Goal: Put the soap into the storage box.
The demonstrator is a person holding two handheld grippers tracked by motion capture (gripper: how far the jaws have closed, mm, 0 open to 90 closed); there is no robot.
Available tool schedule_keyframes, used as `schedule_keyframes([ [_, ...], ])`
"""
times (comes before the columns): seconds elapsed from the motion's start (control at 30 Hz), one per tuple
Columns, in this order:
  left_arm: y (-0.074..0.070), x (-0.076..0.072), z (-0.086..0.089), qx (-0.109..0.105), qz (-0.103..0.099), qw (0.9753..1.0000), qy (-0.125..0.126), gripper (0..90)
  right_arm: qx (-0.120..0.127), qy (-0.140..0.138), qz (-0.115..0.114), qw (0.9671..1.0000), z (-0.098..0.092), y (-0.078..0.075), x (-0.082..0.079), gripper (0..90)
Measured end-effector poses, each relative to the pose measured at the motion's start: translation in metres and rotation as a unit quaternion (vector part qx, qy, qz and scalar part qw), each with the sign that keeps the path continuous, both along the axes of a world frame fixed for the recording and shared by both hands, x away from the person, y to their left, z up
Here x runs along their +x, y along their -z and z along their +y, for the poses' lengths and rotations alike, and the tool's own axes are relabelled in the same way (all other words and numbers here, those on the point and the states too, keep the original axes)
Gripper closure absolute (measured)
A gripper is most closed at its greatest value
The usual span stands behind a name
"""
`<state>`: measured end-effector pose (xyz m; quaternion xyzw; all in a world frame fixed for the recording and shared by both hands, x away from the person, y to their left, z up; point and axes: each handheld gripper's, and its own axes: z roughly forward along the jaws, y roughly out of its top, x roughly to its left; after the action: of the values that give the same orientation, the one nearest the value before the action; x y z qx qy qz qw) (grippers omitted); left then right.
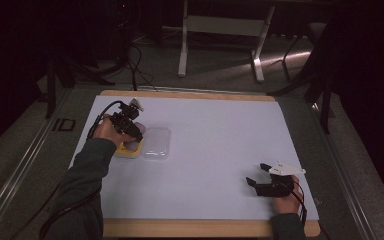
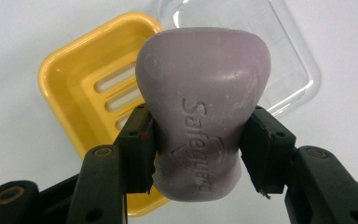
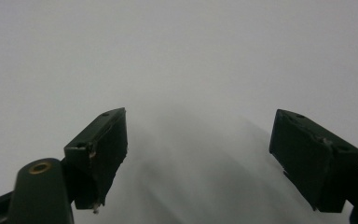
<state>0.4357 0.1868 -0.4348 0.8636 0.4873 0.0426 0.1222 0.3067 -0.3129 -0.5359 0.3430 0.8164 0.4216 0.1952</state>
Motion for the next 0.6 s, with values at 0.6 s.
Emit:
schedule_keyframes([
  [0.6, 0.009, 0.005, 0.015, 0.000, 0.004, 0.9992, -0.039, 49.7, -0.001, 0.001, 0.000, 1.0000, 0.000, 0.000, 0.000, 18.7],
])
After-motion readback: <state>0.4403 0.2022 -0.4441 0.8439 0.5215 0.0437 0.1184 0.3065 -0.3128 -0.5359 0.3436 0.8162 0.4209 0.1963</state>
